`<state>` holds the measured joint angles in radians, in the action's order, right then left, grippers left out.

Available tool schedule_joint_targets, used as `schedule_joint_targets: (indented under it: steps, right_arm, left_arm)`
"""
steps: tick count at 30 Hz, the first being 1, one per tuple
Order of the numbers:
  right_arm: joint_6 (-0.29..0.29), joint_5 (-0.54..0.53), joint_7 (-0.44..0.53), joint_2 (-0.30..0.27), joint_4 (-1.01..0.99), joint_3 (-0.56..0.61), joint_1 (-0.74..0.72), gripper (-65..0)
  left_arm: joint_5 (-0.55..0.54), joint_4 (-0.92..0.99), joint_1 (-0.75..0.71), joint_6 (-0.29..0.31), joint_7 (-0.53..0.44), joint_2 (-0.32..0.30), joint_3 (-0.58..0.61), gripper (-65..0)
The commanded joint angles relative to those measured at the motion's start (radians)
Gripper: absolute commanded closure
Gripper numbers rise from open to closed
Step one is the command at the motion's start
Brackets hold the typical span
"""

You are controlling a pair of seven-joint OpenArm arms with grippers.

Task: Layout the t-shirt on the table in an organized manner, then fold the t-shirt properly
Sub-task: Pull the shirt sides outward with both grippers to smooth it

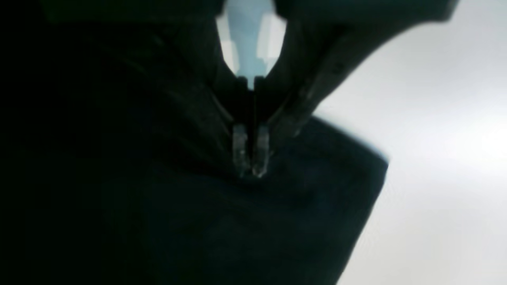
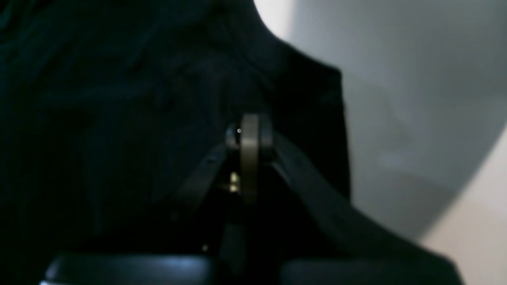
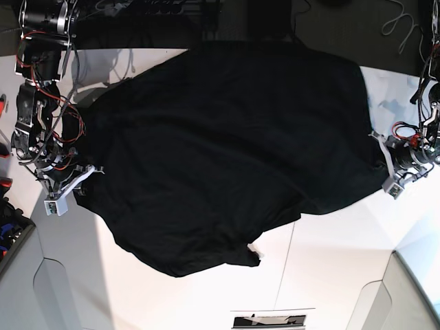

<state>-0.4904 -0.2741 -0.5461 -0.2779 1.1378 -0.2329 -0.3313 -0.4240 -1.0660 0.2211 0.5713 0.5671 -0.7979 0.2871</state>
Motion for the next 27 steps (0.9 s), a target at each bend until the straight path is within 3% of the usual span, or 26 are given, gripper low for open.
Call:
schedule_joint_targets:
  steps: [1, 5, 8, 11, 17, 27]
  right_arm:
    - [-0.004, -0.01, 0.018, -0.019, 0.016, -0.005, -0.025, 0.0]
    - [-0.004, -0.01, 0.013, -0.027, 0.016, -0.005, -0.025, 0.0]
    - [-0.003, -0.014, -0.018, -0.027, 0.016, -0.005, -0.025, 0.0]
    - [-0.003, -0.014, -0.058, -0.027, 0.016, -0.005, -0.023, 0.0]
    - [-0.003, -0.038, -0.133, -0.027, 0.016, -0.005, 0.009, 0.0]
    - [-0.008, -0.121, -0.17, -0.066, 0.035, -0.006, 0.117, 0.0]
  left_arm:
    - [0.031, 0.027, 0.032, -0.01, 0.024, -0.014, -0.002, -1.3]
    - [0.062, 0.126, 0.143, -0.012, 0.015, 0.024, -0.002, -1.3]
    - [0.096, 0.189, 0.225, -0.084, 0.005, 0.063, -0.002, -1.3]
    - [0.14, 0.24, 0.305, -0.121, -0.006, 0.108, 0.003, -1.3]
    - [0.153, 0.317, 0.436, -0.126, -0.003, 0.2, 0.037, -1.3]
    - [0.212, 0.362, 0.479, -0.206, -0.001, 0.226, 0.171, -1.3]
